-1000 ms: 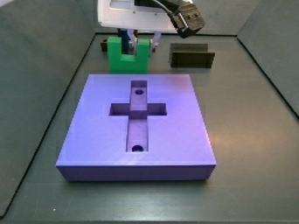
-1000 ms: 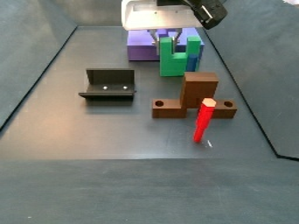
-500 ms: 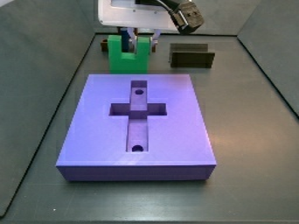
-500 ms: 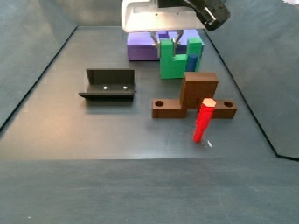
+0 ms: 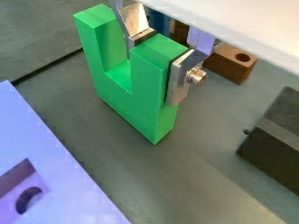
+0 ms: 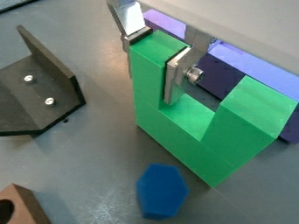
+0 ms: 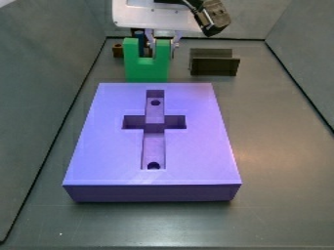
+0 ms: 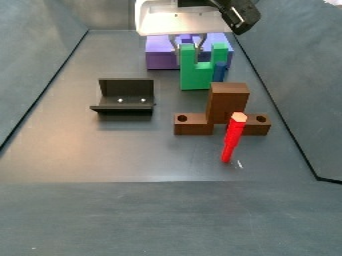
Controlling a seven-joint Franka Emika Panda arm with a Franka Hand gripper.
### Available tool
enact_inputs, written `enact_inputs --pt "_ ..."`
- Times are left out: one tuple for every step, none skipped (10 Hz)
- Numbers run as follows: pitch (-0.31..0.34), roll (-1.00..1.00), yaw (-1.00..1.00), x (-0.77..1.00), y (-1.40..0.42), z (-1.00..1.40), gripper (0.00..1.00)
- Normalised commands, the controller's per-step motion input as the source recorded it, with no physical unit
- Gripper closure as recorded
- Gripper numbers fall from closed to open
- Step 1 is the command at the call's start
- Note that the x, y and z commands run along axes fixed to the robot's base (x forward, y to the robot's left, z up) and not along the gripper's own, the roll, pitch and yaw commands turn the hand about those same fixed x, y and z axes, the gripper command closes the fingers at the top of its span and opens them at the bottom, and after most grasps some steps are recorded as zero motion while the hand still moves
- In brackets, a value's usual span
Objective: Pick up the green object. Move up. Move to above the board. Insert the green object.
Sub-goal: Pick up the green object, then move up, then move to above the board.
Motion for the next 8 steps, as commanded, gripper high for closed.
enact_inputs --pt "0.000 0.00 0.00 0.00 0.00 0.00 1.00" --pt "0.000 0.00 0.00 0.00 0.00 0.00 1.00" --pt "0.000 0.00 0.00 0.00 0.00 0.00 1.00" --pt "0.000 0.00 0.00 0.00 0.00 0.00 1.00" --pt "0.000 0.00 0.00 0.00 0.00 0.83 1.00" --pt "0.040 -0.01 0.02 0.05 0.04 0.70 1.00" --pt "0.100 -0.04 0.02 0.03 0.03 0.34 1.00" --pt "0.000 0.00 0.00 0.00 0.00 1.40 1.00"
